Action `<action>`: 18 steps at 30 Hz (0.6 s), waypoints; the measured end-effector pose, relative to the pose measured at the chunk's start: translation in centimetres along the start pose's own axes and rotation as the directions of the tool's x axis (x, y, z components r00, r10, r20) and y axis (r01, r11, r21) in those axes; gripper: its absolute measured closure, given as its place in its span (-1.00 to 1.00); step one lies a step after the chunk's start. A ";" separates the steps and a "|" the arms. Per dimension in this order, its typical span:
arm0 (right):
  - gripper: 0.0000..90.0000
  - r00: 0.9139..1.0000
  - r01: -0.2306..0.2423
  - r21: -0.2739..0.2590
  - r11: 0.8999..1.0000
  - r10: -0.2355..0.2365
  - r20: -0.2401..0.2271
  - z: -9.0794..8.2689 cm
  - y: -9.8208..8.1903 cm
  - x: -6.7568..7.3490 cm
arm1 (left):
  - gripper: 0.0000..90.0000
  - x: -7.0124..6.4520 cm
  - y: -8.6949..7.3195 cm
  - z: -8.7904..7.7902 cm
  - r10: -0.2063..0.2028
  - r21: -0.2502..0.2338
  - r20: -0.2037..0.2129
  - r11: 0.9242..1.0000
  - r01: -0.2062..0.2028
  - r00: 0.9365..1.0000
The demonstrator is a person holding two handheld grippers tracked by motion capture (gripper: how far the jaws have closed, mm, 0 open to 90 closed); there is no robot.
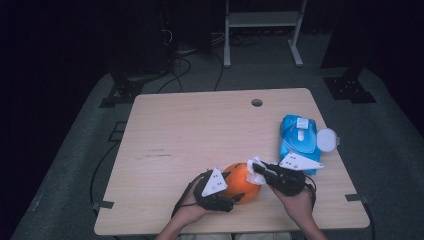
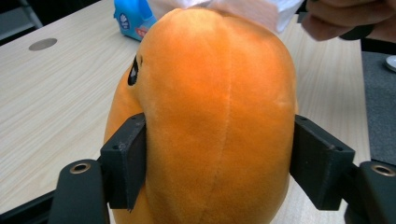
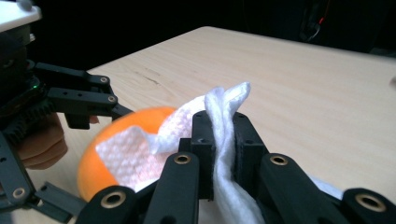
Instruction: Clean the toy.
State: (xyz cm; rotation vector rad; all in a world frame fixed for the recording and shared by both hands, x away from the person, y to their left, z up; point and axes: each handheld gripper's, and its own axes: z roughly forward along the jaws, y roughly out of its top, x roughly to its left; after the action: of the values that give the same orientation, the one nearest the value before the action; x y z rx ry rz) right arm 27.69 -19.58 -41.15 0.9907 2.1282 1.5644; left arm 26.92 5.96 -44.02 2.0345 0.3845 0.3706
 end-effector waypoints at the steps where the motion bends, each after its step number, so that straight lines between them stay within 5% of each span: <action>1: 0.80 1.000 0.000 0.002 1.000 0.000 -0.011 0.0 0.0 0.2 | -0.52 0.1 0.0 0.1 -0.011 -0.001 0.014 1.000 0.011 1.000; 2: 0.80 0.999 0.011 0.002 1.000 -0.011 -0.031 0.1 0.2 0.6 | -0.61 0.3 -0.2 0.2 -0.036 -0.008 0.027 0.999 0.037 0.999; 4: 0.80 0.996 0.032 -0.007 0.999 -0.033 -0.083 0.2 0.7 1.6 | -0.64 0.2 -0.2 0.2 -0.024 -0.011 0.025 1.000 0.024 0.999; 8: 0.79 0.988 0.092 0.026 0.995 -0.088 -0.131 1.1 1.2 3.3 | -0.48 -1.2 0.1 0.5 0.111 0.017 0.016 0.994 -0.111 0.994; 10: 0.79 0.990 0.101 0.035 0.994 -0.097 -0.106 1.2 1.2 3.0 | -0.47 -1.2 0.2 0.5 0.098 0.007 0.006 0.995 -0.098 0.995; 14: 0.79 0.999 0.016 0.024 1.000 -0.015 -0.044 0.5 0.8 0.9 | -0.59 -0.6 0.1 0.5 0.023 -0.025 0.001 0.999 -0.023 1.000; 16: 0.79 0.999 -0.021 0.018 1.000 0.022 -0.043 0.4 0.6 0.3 | -0.63 -0.6 0.2 0.8 0.029 -0.020 -0.006 0.999 -0.029 1.000; 18: 0.80 0.998 -0.008 0.015 1.000 0.009 -0.061 0.4 0.6 1.0 | -0.60 -0.8 0.1 0.9 0.033 -0.015 -0.017 0.999 -0.033 0.999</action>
State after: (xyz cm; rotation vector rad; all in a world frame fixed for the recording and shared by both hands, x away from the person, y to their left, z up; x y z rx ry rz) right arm 27.45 -18.57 -40.55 0.9694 2.1828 1.6047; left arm 26.61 4.91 -44.38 2.0259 0.3578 0.4100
